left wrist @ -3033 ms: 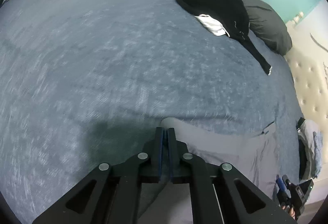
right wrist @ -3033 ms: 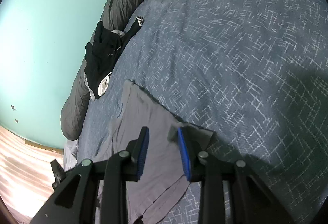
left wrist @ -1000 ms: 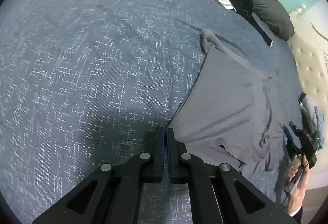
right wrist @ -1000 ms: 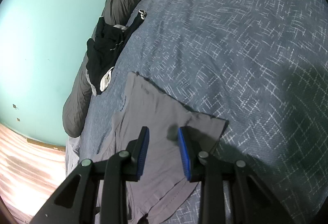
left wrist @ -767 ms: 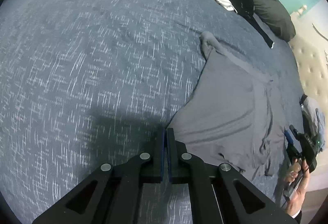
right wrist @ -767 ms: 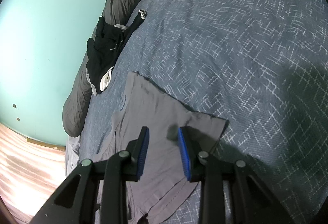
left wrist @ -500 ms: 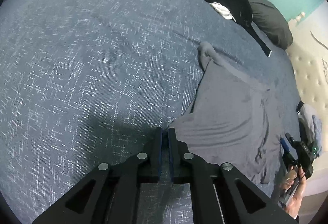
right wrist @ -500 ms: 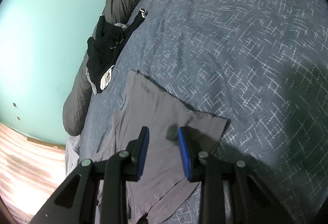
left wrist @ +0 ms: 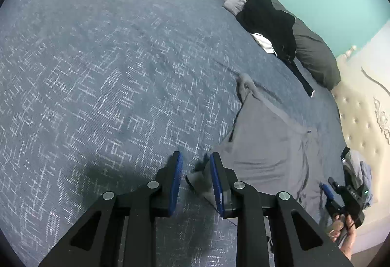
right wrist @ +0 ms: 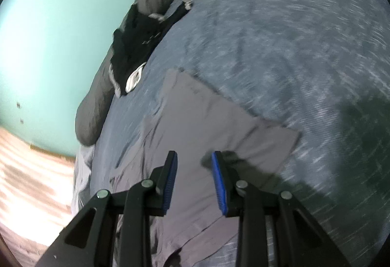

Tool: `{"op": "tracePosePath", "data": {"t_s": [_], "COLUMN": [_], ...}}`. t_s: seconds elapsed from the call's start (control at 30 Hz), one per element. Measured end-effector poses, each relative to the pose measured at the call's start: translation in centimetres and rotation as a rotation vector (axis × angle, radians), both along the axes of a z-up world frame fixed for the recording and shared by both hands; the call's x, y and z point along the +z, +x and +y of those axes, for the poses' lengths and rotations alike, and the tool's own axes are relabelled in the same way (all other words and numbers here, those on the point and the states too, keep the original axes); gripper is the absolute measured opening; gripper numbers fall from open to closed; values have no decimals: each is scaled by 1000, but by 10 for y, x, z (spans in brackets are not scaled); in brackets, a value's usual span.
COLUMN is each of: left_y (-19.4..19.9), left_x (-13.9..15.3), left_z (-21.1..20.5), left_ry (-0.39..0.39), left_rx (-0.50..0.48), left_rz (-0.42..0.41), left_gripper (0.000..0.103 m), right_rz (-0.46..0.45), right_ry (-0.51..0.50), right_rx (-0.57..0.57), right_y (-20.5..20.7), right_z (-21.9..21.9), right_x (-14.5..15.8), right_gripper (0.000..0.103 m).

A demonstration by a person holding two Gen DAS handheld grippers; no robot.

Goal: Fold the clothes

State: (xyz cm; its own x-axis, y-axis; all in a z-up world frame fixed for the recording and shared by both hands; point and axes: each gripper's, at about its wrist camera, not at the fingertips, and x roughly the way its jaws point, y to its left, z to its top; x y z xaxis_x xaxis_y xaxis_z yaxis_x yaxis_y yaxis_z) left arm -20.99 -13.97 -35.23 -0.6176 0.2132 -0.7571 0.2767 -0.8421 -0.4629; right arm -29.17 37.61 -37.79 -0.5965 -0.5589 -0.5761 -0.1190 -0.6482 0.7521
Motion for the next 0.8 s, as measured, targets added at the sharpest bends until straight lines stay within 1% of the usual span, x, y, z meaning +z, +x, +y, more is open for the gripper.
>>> {"op": "tracePosePath", "data": {"t_s": [0.03, 0.07, 0.1, 0.17, 0.27, 0.4, 0.53, 0.6, 0.7, 0.8], "left_y": [2, 3, 3, 4, 5, 9, 10, 10, 8, 6], "left_x": [-2, -3, -5, -8, -10, -11, -12, -12, -11, -13], "left_z": [1, 2, 2, 1, -3, -8, -10, -13, -11, -10], "left_ry": [11, 19, 22, 30, 41, 62, 73, 85, 71, 69], "left_rx": [-1, -5, -7, -10, -14, -7, -3, 6, 1, -3], "left_rz": [8, 10, 5, -3, 7, 13, 19, 19, 17, 11], "left_gripper": [26, 26, 26, 26, 26, 26, 26, 25, 26, 25], "right_rz": [9, 17, 24, 48, 73, 88, 90, 77, 64, 64], "right_ry": [8, 17, 31, 50, 101, 168, 241, 274, 350, 385], "right_rx": [26, 54, 79, 129, 191, 294, 431, 498, 583, 652], "right_y": [-1, -1, -2, -3, -6, -28, -60, -75, -89, -100], "right_z": [-7, -15, -22, -39, -66, -112, -172, -201, -239, -271], "right_x": [3, 6, 10, 18, 33, 53, 69, 70, 68, 66], "right_gripper": [33, 39, 42, 42, 42, 42, 42, 42, 42, 42]}}
